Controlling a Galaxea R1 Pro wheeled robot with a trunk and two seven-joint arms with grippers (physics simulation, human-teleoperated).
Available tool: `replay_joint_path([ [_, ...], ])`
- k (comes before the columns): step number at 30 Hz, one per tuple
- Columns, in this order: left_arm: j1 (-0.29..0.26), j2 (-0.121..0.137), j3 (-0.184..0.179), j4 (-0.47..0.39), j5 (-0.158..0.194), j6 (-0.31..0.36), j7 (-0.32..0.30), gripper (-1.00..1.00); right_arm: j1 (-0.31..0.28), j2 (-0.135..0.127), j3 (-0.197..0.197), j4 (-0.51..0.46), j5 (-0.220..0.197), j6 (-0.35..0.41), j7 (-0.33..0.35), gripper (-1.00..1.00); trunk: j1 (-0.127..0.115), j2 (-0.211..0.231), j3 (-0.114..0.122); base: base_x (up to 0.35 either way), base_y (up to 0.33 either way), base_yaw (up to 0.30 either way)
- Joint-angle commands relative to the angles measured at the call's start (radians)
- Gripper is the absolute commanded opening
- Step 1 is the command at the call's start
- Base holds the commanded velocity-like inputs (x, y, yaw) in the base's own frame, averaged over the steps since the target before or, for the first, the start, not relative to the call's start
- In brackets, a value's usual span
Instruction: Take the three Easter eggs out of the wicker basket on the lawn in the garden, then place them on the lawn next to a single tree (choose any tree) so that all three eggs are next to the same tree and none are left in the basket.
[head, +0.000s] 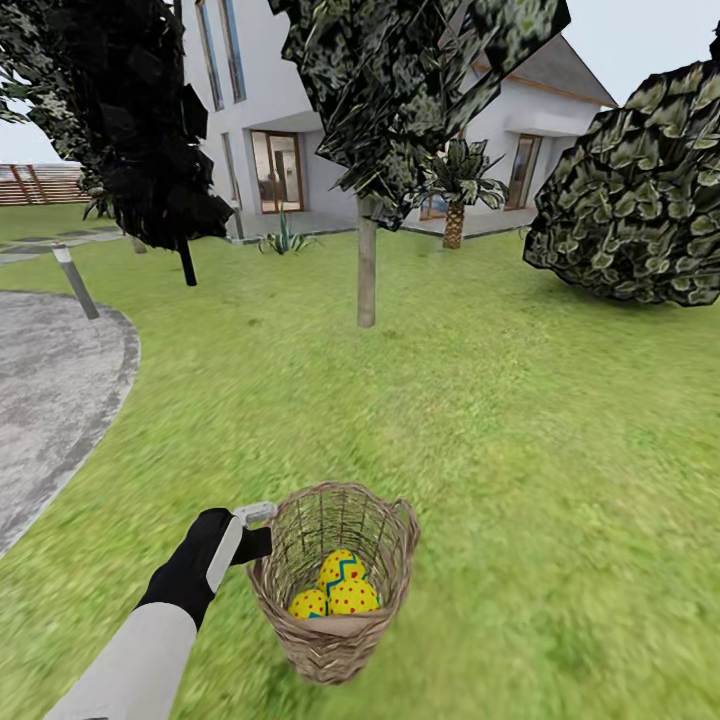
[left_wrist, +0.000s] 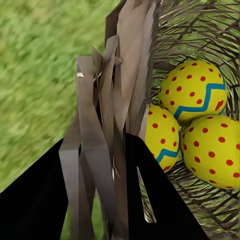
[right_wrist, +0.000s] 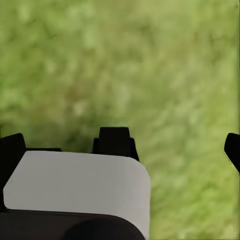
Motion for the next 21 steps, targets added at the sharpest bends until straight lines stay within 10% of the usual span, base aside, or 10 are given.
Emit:
replay_joint_path([
  [1, -0.001, -0.001, 0.003, -0.001, 0.020, 0.002, 0.009, -1.00, 0.000, -0.001, -0.008, 0.003, 0.008, -0.006, -0.001, 1.00, 0.000, 0.000, -0.001, 0.318, 0.000, 0.000],
  [21, -0.001, -0.001, 0.003, 0.000, 0.020, 0.001, 0.009, -1.00, -0.001, -0.001, -0.008, 0.004, 0.008, -0.006, -0.001, 1.00, 0.000, 0.000, -0.001, 0.318, 0.000, 0.000],
])
